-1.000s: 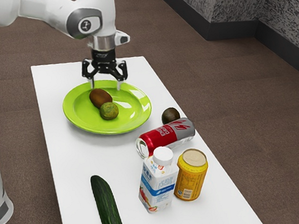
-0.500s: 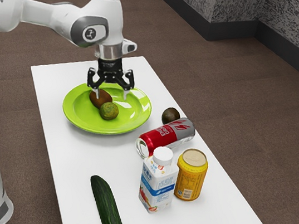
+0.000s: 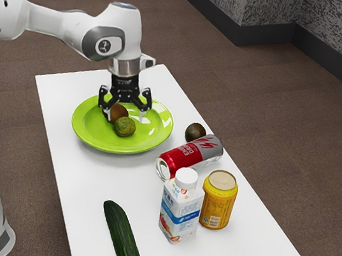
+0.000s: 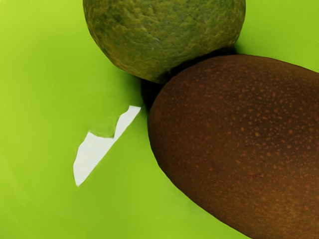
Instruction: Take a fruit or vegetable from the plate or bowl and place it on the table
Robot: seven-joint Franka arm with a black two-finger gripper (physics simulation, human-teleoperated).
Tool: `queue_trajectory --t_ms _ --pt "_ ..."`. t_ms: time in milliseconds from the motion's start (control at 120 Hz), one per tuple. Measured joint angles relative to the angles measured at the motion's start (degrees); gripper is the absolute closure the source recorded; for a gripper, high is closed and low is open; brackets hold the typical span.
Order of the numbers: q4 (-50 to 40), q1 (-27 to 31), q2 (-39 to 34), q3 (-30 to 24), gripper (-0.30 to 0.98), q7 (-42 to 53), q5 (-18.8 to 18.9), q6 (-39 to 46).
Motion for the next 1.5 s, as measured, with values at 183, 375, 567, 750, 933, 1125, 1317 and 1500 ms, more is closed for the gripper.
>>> queue_trajectory --t_ms 183,375,567,750,933,1125,1317,1500 --pt "-0.87 0.01 1.04 0.01 0.0 -0.64 0.0 0.51" --pt "-1.37 0.02 2.17 0.01 0.0 -1.13 -0.05 1.41" --pt "-1.59 0.03 3.03 0.03 0.01 -1.45 -0.11 2.36" --pt "-1.67 0.03 3.25 0.16 0.2 -1.71 -0.2 2.92" --pt "-1.67 0.08 3.47 0.32 0.32 -2.01 -0.15 3.09" --pt "-1.47 -0.2 2.33 0.41 0.41 -2.36 0.18 2.67" --pt "-1.38 -2.4 0.5 0.44 0.44 -2.7 0.38 2.02" --pt "3.71 -3.0 0.06 3.36 0.45 -2.54 0.7 0.77"
